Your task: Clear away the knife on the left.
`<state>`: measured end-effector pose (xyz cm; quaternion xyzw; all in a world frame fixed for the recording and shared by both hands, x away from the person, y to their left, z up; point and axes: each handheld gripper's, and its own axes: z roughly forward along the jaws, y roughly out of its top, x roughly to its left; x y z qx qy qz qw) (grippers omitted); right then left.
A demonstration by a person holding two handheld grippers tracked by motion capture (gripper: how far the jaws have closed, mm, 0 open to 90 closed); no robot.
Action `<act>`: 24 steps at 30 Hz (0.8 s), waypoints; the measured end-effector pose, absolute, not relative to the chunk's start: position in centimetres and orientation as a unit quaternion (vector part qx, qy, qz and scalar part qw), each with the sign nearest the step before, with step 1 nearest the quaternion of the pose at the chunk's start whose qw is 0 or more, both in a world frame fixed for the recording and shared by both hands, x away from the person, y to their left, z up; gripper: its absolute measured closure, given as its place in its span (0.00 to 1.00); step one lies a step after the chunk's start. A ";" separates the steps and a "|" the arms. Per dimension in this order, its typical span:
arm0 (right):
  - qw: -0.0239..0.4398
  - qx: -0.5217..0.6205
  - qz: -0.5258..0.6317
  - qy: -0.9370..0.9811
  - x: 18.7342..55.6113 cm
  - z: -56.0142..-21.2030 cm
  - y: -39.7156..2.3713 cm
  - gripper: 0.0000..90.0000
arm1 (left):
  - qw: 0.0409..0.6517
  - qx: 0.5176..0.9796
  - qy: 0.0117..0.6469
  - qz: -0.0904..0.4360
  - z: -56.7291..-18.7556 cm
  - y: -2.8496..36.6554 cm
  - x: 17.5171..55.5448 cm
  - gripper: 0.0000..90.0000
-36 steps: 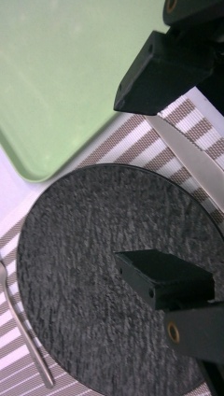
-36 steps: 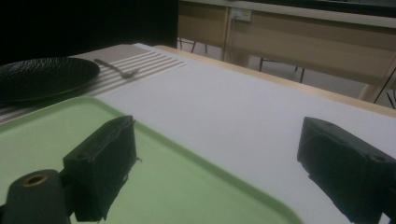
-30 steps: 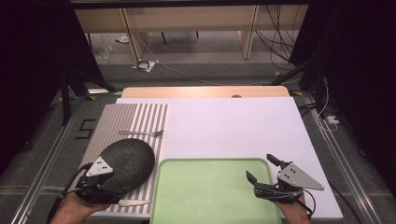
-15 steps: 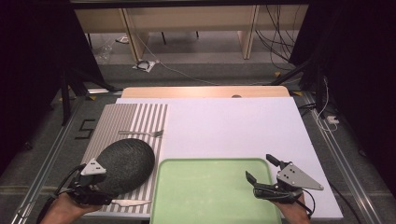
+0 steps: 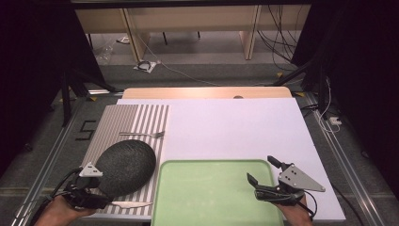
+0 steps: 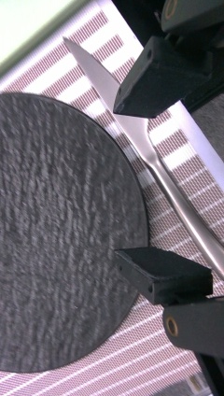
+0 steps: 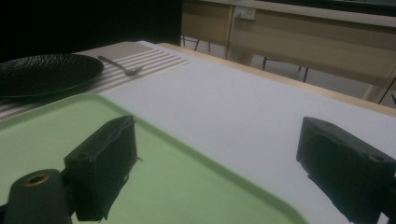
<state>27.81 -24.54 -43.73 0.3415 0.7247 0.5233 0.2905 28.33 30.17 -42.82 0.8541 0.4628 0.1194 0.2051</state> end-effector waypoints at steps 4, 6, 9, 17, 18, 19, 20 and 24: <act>0.290 0.342 0.523 0.725 27.8 -43.7 -24.5 0.15 | 0.191 0.857 0.466 0.109 -43.1 30.6 28.3 0.28; 0.290 0.342 0.523 0.725 27.8 -43.7 -24.5 0.15 | 0.184 0.857 0.468 0.108 -43.3 30.8 28.3 0.28; 0.290 0.342 0.523 0.725 27.8 -43.8 -24.5 0.15 | 0.182 0.859 0.468 0.101 -43.5 31.1 28.3 0.29; 0.288 0.341 0.520 0.728 27.9 -43.8 -24.4 0.15 | 0.153 0.864 0.473 0.084 -44.1 31.6 28.3 0.31; 0.288 0.340 0.521 0.728 27.9 -43.8 -24.4 0.15 | 0.153 0.864 0.473 0.084 -44.1 31.6 28.3 0.32; 0.288 0.340 0.521 0.728 27.9 -43.8 -24.4 0.15 | 0.150 0.864 0.473 0.081 -44.2 31.6 28.4 0.32; 0.287 0.340 0.521 0.728 27.9 -43.8 -24.4 0.15 | 0.141 0.865 0.475 0.080 -44.3 31.6 28.4 0.32; 0.286 0.341 0.521 0.728 27.9 -43.9 -24.4 0.15 | 0.134 0.867 0.474 0.077 -44.6 31.7 28.4 0.33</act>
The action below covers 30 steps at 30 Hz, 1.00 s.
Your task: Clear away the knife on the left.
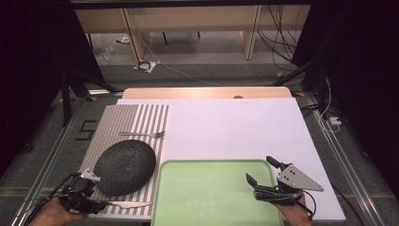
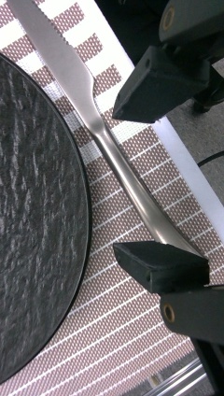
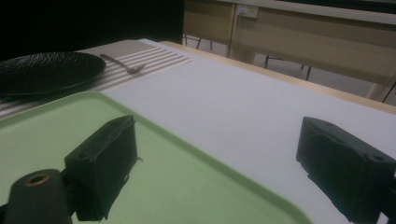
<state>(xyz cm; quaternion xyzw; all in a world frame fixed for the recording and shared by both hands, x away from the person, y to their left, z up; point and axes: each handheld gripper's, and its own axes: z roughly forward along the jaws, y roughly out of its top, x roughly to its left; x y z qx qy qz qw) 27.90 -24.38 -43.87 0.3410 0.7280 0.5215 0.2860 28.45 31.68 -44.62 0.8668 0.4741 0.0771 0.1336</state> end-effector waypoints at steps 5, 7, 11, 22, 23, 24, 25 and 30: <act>0.286 0.340 0.521 0.729 27.9 -43.9 -24.3 0.15 | 0.127 0.870 0.472 0.066 -45.2 31.4 28.8 0.34; 0.285 0.339 0.521 0.730 27.9 -43.9 -24.3 0.15 | 0.121 0.873 0.469 0.064 -45.4 31.3 28.9 0.34; 0.285 0.339 0.521 0.730 27.9 -43.9 -24.3 0.15 | 0.113 0.876 0.465 0.061 -45.7 31.1 29.0 0.35; 0.283 0.338 0.518 0.732 27.9 -44.0 -24.3 0.15 | 0.095 0.882 0.458 0.053 -46.1 30.7 29.4 0.40; 0.283 0.338 0.518 0.733 27.9 -44.0 -24.3 0.15 | 0.093 0.883 0.457 0.054 -46.1 30.6 29.4 0.40; 0.283 0.338 0.518 0.733 27.9 -44.0 -24.3 0.15 | 0.091 0.884 0.455 0.054 -46.1 30.6 29.5 0.41; 0.283 0.337 0.519 0.732 28.0 -44.0 -24.2 0.15 | 0.088 0.886 0.452 0.054 -46.2 30.5 29.5 0.41; 0.281 0.335 0.520 0.734 28.0 -44.1 -24.1 0.15 | 0.078 0.893 0.441 0.051 -46.4 30.3 29.7 0.42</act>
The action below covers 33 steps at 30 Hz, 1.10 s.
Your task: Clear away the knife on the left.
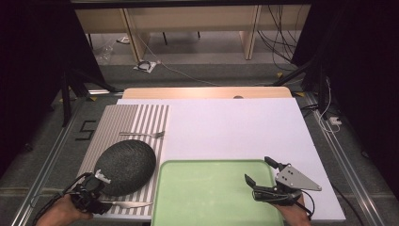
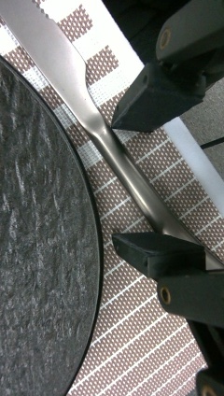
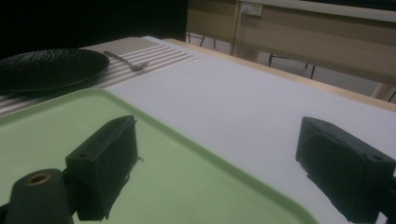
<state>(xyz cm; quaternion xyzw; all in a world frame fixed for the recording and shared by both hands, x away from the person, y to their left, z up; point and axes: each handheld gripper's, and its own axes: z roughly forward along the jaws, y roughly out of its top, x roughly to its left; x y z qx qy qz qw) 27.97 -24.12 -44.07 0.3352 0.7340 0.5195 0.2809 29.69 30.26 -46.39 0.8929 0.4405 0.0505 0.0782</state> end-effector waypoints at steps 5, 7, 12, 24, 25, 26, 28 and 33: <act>0.281 0.334 0.519 0.735 28.0 -44.2 -24.0 0.15 | 0.072 0.894 0.439 0.048 -46.3 30.2 29.7 0.45; 0.281 0.334 0.518 0.736 28.0 -44.1 -24.0 0.15 | 0.069 0.897 0.435 0.046 -46.3 30.2 29.7 0.48; 0.281 0.333 0.519 0.735 28.0 -44.1 -24.1 0.16 | 0.069 0.899 0.430 0.043 -46.2 29.9 29.6 0.55; 0.280 0.332 0.519 0.737 28.0 -44.2 -24.0 0.16 | 0.070 0.925 0.372 0.047 -46.1 29.4 29.1 0.69; 0.280 0.331 0.518 0.737 28.0 -44.2 -24.0 0.16 | 0.070 0.925 0.370 0.047 -46.1 29.4 29.1 0.70; 0.280 0.331 0.518 0.738 28.0 -44.1 -24.0 0.16 | 0.070 0.925 0.370 0.045 -46.1 29.3 29.1 0.71; 0.279 0.332 0.518 0.737 28.0 -44.2 -24.0 0.16 | 0.069 0.927 0.366 0.044 -46.1 29.2 29.1 0.74; 0.279 0.331 0.517 0.738 28.0 -44.2 -24.0 0.16 | 0.059 0.933 0.352 0.047 -46.1 28.8 29.0 0.78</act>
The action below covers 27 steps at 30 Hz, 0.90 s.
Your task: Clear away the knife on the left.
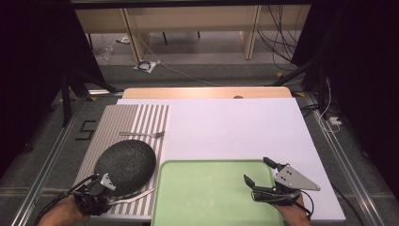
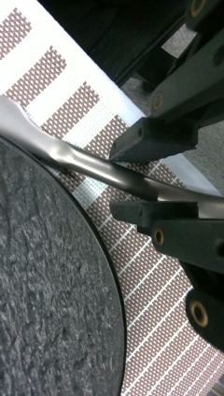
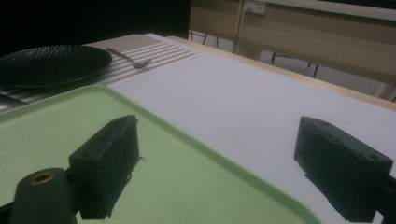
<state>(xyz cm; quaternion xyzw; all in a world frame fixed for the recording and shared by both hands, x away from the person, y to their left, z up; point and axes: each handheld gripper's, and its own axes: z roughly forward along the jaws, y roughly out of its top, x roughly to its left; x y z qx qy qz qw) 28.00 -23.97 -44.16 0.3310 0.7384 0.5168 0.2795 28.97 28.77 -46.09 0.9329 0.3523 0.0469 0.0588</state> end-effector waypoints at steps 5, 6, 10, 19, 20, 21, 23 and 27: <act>0.279 0.330 0.515 0.740 28.0 -44.2 -24.0 0.17 | 0.050 0.938 0.341 0.048 -46.1 28.4 28.9 0.82; 0.279 0.330 0.515 0.741 28.0 -44.2 -24.0 0.17 | 0.049 0.938 0.339 0.048 -46.1 28.3 28.9 0.82; 0.278 0.330 0.515 0.741 28.0 -44.2 -23.9 0.17 | 0.043 0.942 0.329 0.051 -46.1 28.1 28.9 0.82; 0.277 0.330 0.514 0.742 28.0 -44.2 -23.9 0.17 | 0.032 0.949 0.307 0.057 -46.1 27.7 28.7 0.86; 0.277 0.330 0.514 0.742 28.0 -44.2 -23.9 0.17 | 0.031 0.950 0.305 0.058 -46.1 27.6 28.7 0.86; 0.277 0.330 0.515 0.742 28.0 -44.2 -23.9 0.17 | 0.031 0.950 0.304 0.059 -46.1 27.6 28.7 0.87; 0.276 0.329 0.515 0.742 28.0 -44.2 -23.8 0.17 | 0.034 0.950 0.306 0.059 -46.1 27.7 28.6 0.87; 0.276 0.329 0.515 0.742 28.1 -44.2 -23.8 0.17 | 0.032 0.949 0.308 0.059 -46.1 27.7 28.6 0.88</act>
